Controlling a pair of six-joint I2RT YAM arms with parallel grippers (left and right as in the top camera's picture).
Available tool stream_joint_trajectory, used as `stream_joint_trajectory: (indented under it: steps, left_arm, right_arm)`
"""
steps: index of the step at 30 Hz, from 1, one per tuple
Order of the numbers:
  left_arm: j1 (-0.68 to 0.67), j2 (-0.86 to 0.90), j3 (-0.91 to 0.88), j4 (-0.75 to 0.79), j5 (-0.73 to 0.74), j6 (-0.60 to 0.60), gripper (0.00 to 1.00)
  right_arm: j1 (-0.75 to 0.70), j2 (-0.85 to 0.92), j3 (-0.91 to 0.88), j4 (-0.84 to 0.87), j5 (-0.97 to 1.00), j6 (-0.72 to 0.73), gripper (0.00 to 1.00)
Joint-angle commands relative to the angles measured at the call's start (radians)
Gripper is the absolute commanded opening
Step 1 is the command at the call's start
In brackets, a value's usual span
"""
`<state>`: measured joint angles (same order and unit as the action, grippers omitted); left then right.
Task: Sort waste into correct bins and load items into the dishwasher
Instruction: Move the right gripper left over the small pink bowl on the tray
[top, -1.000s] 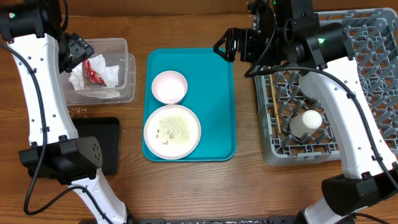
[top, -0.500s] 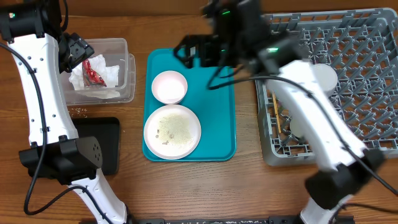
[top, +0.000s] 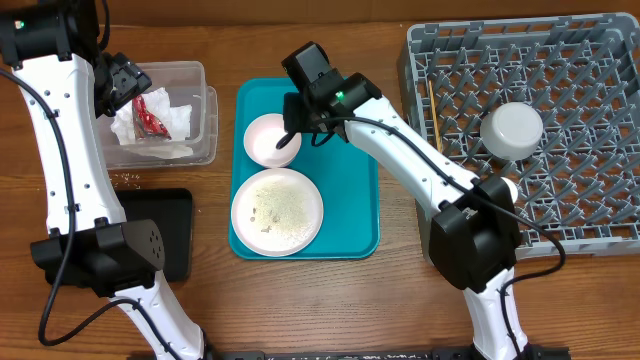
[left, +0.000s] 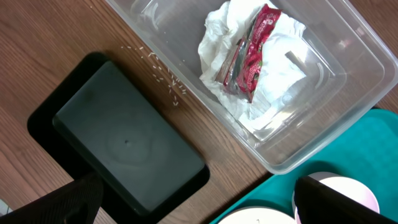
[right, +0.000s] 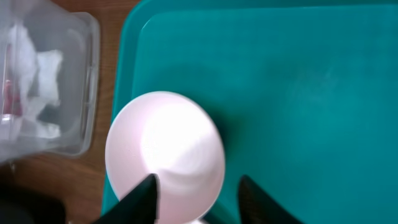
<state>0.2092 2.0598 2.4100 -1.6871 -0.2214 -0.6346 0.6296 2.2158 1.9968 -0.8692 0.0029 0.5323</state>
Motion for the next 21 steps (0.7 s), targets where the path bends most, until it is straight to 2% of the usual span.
stream_joint_trajectory:
  steps: [1,3,5,21]
  left_arm:
    - [-0.007,-0.009,-0.002,-0.002,-0.014,-0.016,1.0]
    - [-0.007,-0.009,-0.002,-0.002,-0.014,-0.016,1.0]
    - [-0.007,-0.01,-0.002,-0.002,-0.014,-0.016,1.0]
    - [-0.007,-0.009,-0.002,-0.002,-0.014,-0.016,1.0]
  right_arm:
    - [-0.009,0.045,0.005,0.001,0.046,0.066,0.28]
    - [-0.008,0.071,0.005,0.005,0.023,0.075,0.13]
    - [-0.003,0.087,0.005,0.013,-0.002,0.074,0.05]
    - [0.005,0.097,0.007,-0.008,-0.013,0.071,0.04]
